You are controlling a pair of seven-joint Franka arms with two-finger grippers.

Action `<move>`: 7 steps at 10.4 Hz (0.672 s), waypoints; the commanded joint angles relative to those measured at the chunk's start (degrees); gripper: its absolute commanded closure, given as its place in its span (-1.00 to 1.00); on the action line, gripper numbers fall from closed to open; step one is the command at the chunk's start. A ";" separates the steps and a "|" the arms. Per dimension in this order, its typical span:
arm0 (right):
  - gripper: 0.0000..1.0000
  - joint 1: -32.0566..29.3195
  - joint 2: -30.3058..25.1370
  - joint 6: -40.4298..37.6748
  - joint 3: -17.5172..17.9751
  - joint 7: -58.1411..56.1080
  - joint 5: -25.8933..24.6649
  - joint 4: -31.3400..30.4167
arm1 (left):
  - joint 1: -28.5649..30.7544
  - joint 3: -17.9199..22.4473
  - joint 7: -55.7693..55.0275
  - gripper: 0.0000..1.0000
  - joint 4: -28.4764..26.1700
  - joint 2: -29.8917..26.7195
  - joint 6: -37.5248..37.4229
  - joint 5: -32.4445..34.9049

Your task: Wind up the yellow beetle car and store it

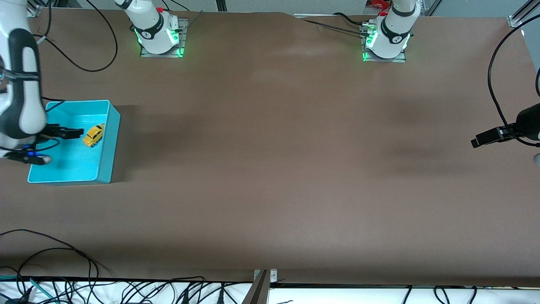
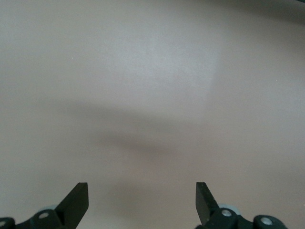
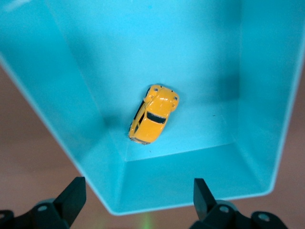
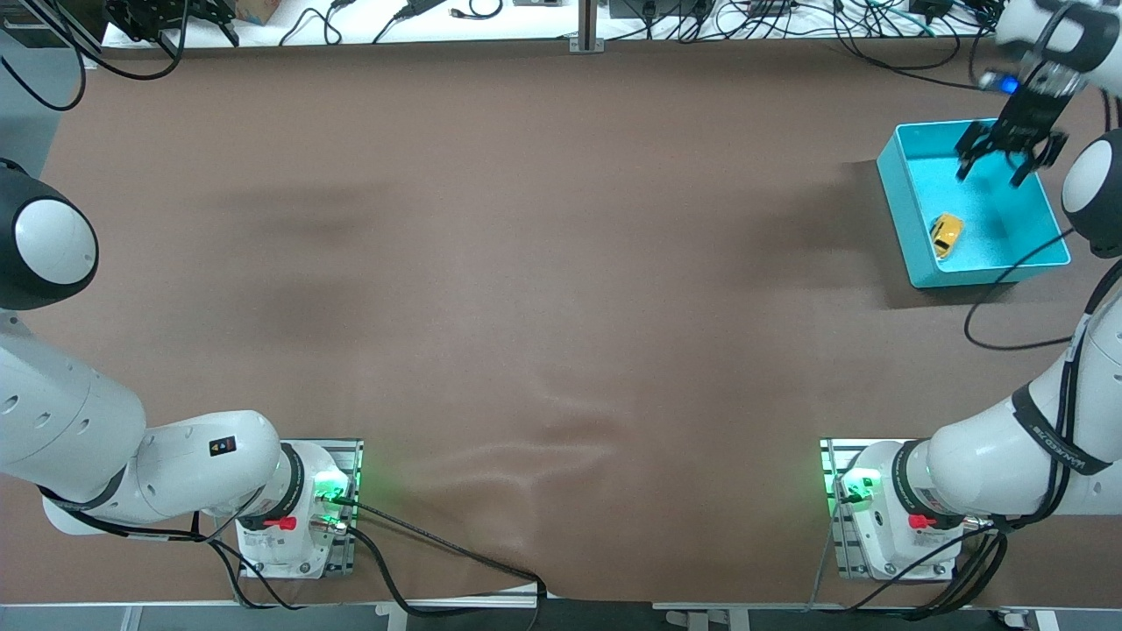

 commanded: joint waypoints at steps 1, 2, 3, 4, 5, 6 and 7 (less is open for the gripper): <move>-1.00 -0.16 -1.21 -6.70 0.21 -0.01 -0.46 7.56 | 0.65 -0.40 1.17 -0.98 0.43 -0.32 -0.43 -1.02; -1.00 0.10 -1.91 -8.99 0.30 0.00 -0.28 10.29 | 0.65 -0.40 1.17 -0.98 0.43 -0.58 -0.51 -0.93; -1.00 0.45 -2.87 -10.31 1.00 0.17 -0.28 12.23 | 0.65 -0.49 1.17 -0.98 0.43 -0.67 -0.51 -0.93; -1.00 -0.15 -6.45 -8.76 4.40 0.26 -0.28 12.16 | 0.65 -0.49 1.17 -0.98 0.34 -0.93 -0.60 -0.85; -1.00 -0.16 -8.84 -6.22 5.22 0.17 -0.80 10.60 | 0.65 -0.58 1.17 -0.98 0.42 -1.28 -0.60 -0.84; -1.00 -0.16 -13.04 -2.72 7.83 2.17 -0.81 7.19 | 0.65 -0.75 1.09 -0.98 0.43 -1.37 -0.60 -0.84; -1.00 -0.16 -16.91 0.19 9.08 6.11 -0.72 2.63 | 0.65 -0.75 1.09 -0.98 0.51 -1.46 -0.60 -0.84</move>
